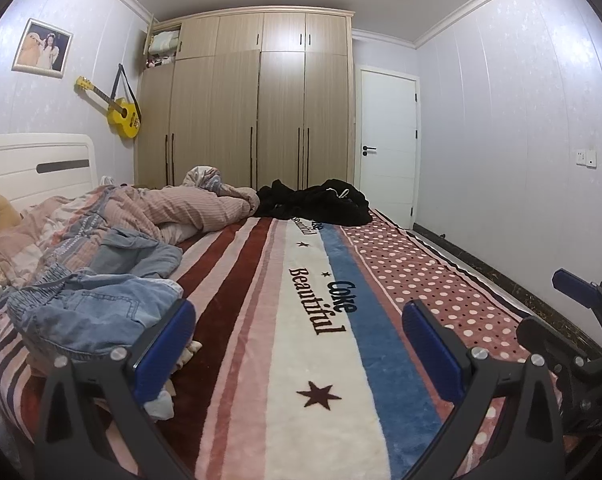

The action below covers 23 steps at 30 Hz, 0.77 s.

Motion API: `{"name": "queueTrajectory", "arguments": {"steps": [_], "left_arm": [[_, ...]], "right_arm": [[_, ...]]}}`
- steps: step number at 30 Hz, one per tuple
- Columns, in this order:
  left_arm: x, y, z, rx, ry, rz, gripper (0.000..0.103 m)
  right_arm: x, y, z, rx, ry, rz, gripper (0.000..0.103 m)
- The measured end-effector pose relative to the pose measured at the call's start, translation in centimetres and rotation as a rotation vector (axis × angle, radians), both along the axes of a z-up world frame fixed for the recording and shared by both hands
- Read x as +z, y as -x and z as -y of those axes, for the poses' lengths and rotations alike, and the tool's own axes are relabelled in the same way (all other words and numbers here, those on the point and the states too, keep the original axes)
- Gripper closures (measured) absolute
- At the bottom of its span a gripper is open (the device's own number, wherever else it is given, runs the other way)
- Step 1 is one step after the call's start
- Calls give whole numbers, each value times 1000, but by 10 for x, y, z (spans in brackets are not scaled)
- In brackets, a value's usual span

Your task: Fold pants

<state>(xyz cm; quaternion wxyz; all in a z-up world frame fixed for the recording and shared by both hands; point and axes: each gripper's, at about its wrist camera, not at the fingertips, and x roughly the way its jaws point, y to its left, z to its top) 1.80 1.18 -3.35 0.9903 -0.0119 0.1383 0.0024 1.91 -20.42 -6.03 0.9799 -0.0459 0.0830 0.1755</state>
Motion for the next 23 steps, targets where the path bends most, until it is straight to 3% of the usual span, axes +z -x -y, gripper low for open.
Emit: {"name": "queueTrajectory", "arguments": {"steps": [23], "left_arm": [[1, 1, -2, 5, -3, -1, 1]], "right_arm": [[3, 8, -7, -10, -6, 2, 1]]}}
